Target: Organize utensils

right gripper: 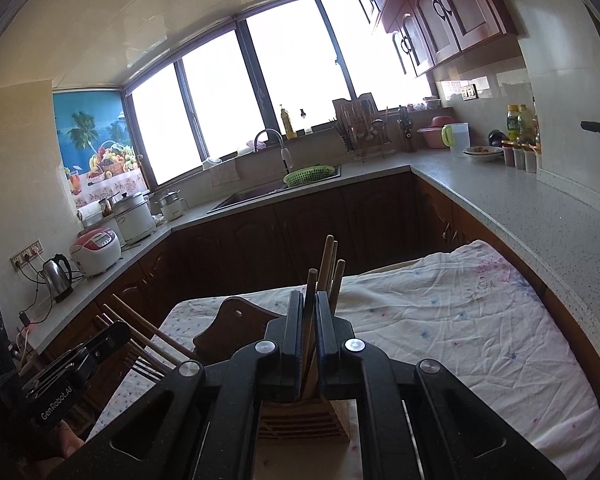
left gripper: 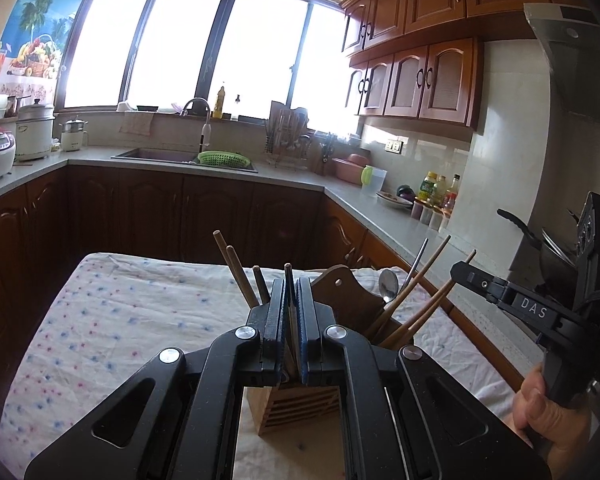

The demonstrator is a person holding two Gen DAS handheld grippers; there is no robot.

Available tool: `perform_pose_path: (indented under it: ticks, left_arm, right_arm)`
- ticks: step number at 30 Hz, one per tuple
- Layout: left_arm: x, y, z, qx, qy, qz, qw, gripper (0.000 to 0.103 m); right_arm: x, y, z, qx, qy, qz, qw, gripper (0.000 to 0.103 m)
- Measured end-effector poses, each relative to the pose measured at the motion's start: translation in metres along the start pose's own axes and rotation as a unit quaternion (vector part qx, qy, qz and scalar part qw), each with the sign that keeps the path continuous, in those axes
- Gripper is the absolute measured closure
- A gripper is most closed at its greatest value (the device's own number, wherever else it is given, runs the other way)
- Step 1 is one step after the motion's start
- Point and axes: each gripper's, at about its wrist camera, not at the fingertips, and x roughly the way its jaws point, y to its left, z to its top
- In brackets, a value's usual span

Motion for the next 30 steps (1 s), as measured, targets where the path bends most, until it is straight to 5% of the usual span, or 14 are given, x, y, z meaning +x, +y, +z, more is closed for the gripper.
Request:
perform_pose_path:
  ticks: [4,8,13,15,17,24,30]
  left_arm:
    - [-0.004,0.002,0.004,-0.005,0.004,-0.009,0.9999,0.099]
    - [-0.019,0.002,0.008,-0.007,-0.006,-0.007,0.9999,0.093]
    - [-0.053,0.004,0.007,-0.018,-0.031,-0.009,0.9993,0.059]
    - [-0.067,0.006,0.001,-0.027,-0.040,-0.004,0.9988,0.047]
    - [-0.080,0.008,-0.008,-0.036,-0.045,0.007,0.9983,0.035]
    - [-0.112,0.021,-0.054,-0.080,-0.019,0.013,0.9965,0.026]
    - [-0.136,0.021,-0.099,-0.086,0.003,0.024,0.9960,0.022]
  right_arm:
    - [-0.004,-0.003,0.001,0.012,-0.002,0.009,1.000,0.091]
    - [-0.021,-0.003,0.007,0.021,-0.019,0.015,0.999,0.074]
    - [-0.049,-0.003,0.011,0.026,-0.043,0.024,0.998,0.053]
    - [-0.061,-0.004,0.006,0.026,-0.054,0.026,0.998,0.032]
    - [-0.072,-0.004,-0.003,0.025,-0.062,0.025,0.997,0.021]
    - [-0.100,-0.008,-0.060,0.033,-0.033,0.030,0.998,0.007]
    - [-0.126,-0.004,-0.115,0.024,-0.003,0.025,0.999,0.006]
